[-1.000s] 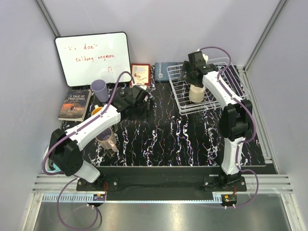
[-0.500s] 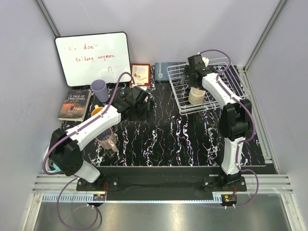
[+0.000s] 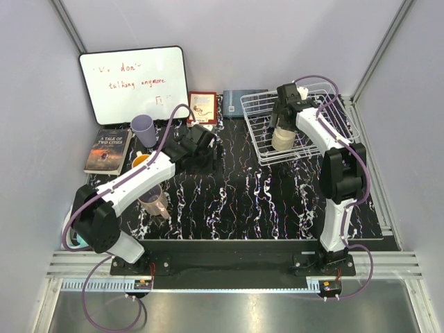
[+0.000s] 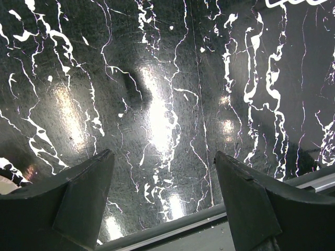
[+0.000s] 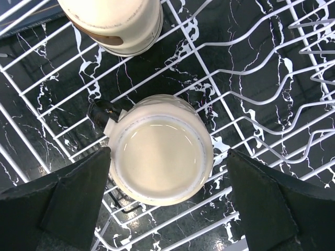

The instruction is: Unload the cups from the dish rack

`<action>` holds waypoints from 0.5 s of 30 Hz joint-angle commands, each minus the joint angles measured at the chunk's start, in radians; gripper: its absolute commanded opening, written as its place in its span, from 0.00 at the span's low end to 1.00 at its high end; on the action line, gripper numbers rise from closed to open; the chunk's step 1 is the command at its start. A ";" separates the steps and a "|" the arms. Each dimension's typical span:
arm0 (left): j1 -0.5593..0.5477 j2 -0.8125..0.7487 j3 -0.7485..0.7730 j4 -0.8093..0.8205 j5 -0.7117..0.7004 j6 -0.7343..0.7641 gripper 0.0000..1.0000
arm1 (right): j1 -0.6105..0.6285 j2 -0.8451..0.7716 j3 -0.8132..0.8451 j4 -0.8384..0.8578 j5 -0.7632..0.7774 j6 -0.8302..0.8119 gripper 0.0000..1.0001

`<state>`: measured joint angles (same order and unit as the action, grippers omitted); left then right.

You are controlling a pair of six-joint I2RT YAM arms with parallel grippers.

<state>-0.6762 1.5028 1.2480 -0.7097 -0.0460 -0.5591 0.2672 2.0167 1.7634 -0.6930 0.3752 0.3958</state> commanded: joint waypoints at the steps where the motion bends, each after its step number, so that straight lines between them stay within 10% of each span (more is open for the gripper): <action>1: -0.008 0.014 -0.004 0.035 0.026 -0.007 0.81 | -0.010 -0.039 -0.012 0.018 -0.031 -0.014 1.00; 15: -0.013 0.022 -0.012 0.035 0.026 -0.005 0.81 | -0.013 0.034 -0.042 0.015 -0.096 -0.008 1.00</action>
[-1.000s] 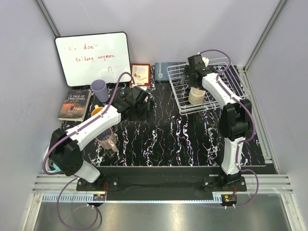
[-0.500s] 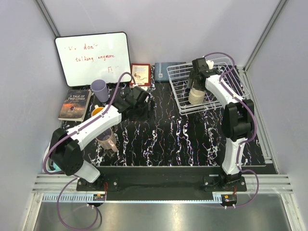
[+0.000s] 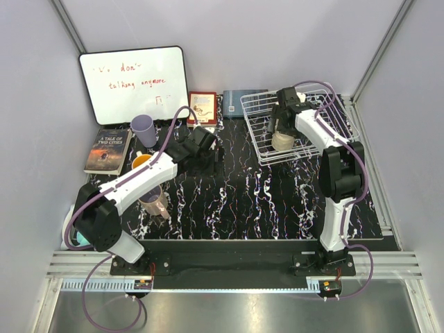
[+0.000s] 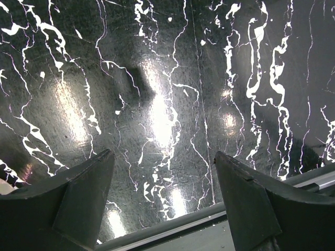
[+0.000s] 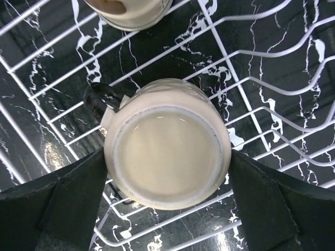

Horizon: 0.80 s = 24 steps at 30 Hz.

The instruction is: Unload the cups from the dish rack

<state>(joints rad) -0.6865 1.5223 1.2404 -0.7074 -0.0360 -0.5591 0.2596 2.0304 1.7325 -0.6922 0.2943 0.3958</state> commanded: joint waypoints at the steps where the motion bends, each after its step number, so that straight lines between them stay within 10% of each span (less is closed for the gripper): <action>1: -0.002 0.002 -0.004 0.032 0.016 -0.007 0.81 | -0.006 0.027 -0.013 0.010 -0.014 -0.008 1.00; 10: -0.005 0.012 0.001 0.034 0.018 -0.007 0.81 | -0.017 0.045 -0.019 0.003 -0.026 -0.006 0.93; 14: -0.005 0.010 -0.002 0.032 0.015 -0.009 0.81 | -0.017 0.025 -0.036 0.002 -0.014 -0.002 0.21; 16: -0.004 0.013 -0.004 0.032 0.012 -0.010 0.81 | -0.017 0.002 -0.043 0.003 -0.004 -0.002 0.00; 24: -0.004 0.030 0.014 0.039 0.018 -0.010 0.80 | -0.017 -0.110 -0.050 0.003 -0.010 -0.008 0.00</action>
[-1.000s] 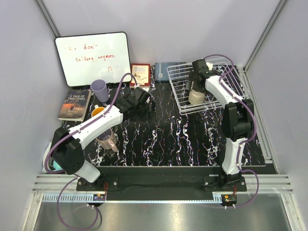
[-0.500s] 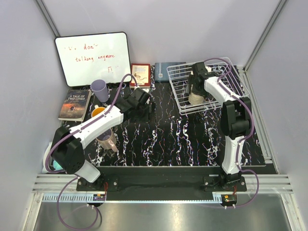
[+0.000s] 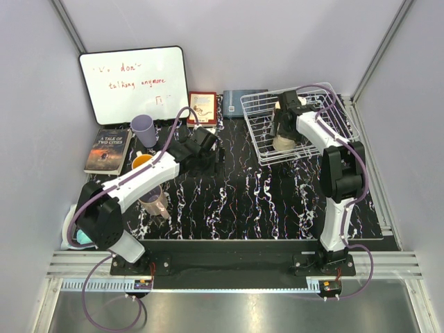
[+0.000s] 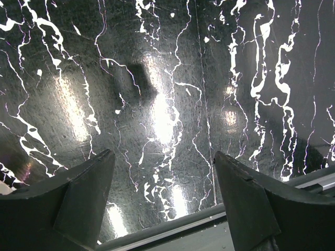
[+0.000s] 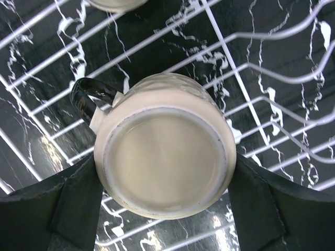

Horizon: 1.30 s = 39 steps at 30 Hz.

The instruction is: Unload the cups from the dish rack

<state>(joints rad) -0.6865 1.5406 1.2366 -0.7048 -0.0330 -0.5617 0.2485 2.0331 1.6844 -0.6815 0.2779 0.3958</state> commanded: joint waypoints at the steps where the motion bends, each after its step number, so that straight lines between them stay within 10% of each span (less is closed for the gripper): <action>1: -0.004 0.013 0.020 0.036 0.015 -0.009 0.80 | -0.008 -0.123 0.000 -0.007 0.001 -0.008 0.00; 18: 0.028 0.047 0.028 0.151 0.146 -0.041 0.80 | -0.046 -0.500 -0.193 0.244 -0.411 0.185 0.00; 27: 0.179 -0.086 -0.204 0.739 0.536 -0.331 0.79 | -0.112 -0.715 -0.584 0.672 -0.794 0.422 0.00; 39: 0.196 -0.030 -0.321 1.447 0.711 -0.670 0.79 | -0.112 -0.818 -0.925 1.240 -0.980 0.776 0.00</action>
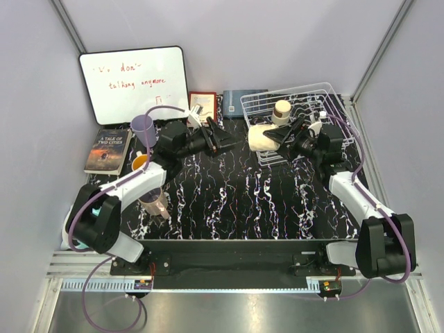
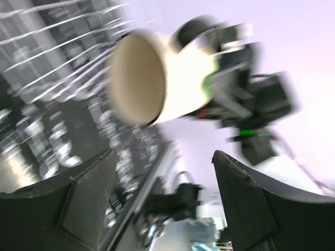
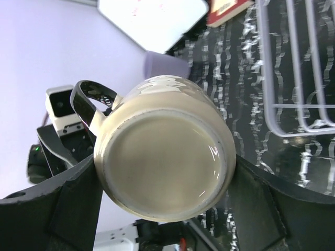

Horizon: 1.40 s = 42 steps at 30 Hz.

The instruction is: Unload the cups from the dish rack

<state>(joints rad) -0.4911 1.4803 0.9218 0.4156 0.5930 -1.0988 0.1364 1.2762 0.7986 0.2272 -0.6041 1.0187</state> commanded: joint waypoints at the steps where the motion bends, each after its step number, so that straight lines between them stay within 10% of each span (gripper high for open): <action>1: -0.001 0.038 0.002 0.330 0.087 -0.136 0.79 | 0.000 -0.061 -0.044 0.343 -0.102 0.164 0.00; 22: -0.056 0.219 0.153 0.508 0.114 -0.248 0.76 | 0.006 -0.087 -0.091 0.371 -0.160 0.199 0.00; 42: -0.090 0.282 0.172 0.669 0.183 -0.338 0.28 | 0.029 -0.061 -0.107 0.416 -0.191 0.215 0.00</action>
<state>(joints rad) -0.5774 1.7500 1.0546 0.9894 0.7483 -1.4250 0.1585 1.2392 0.6834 0.5274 -0.7647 1.2194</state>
